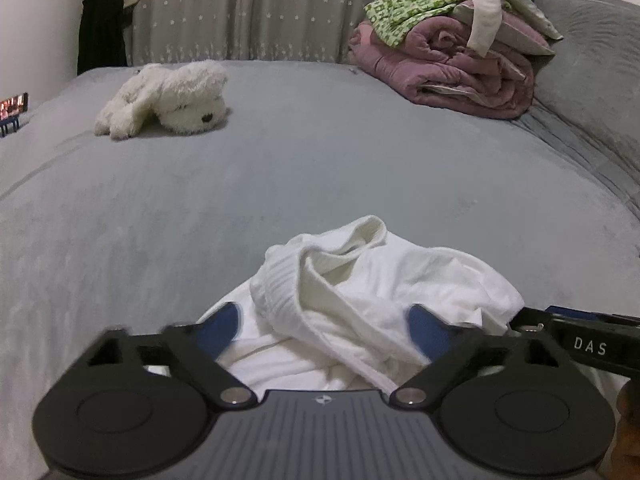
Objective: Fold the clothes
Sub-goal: 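Grasp the white garment edge with the left gripper and lift it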
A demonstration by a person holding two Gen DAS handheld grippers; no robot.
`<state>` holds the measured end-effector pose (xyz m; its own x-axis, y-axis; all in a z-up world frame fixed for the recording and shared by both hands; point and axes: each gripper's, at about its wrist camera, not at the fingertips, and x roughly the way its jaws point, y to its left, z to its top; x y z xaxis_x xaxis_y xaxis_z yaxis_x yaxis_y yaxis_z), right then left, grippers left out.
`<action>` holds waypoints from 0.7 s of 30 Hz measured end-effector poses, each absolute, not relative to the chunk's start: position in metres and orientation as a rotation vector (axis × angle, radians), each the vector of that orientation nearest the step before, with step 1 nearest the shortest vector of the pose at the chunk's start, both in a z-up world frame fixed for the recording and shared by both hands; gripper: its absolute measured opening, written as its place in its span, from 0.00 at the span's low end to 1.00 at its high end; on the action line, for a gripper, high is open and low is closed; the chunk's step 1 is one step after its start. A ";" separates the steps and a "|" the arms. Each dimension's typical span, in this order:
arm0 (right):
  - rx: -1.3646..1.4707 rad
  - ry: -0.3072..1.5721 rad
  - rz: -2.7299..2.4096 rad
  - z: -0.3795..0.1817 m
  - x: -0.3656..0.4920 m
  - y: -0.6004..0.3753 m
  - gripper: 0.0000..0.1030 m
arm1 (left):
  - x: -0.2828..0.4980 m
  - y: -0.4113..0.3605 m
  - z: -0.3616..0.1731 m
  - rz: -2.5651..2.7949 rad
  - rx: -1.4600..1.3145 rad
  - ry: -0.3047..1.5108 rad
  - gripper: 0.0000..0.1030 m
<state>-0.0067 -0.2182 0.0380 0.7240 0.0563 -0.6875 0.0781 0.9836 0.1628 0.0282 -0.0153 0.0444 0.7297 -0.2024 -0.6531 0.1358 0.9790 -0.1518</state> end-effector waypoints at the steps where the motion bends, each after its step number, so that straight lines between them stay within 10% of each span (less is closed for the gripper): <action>1: 0.185 0.762 -0.011 0.038 -0.007 -0.218 0.44 | 0.027 -0.014 0.045 -0.196 -0.111 0.735 0.46; 5: 0.181 0.763 -0.006 0.038 -0.008 -0.217 0.44 | 0.023 -0.007 0.053 -0.196 -0.136 0.718 0.21; 21: 0.191 0.774 0.012 0.034 -0.006 -0.216 0.47 | 0.016 0.093 0.093 0.029 -0.312 0.589 0.12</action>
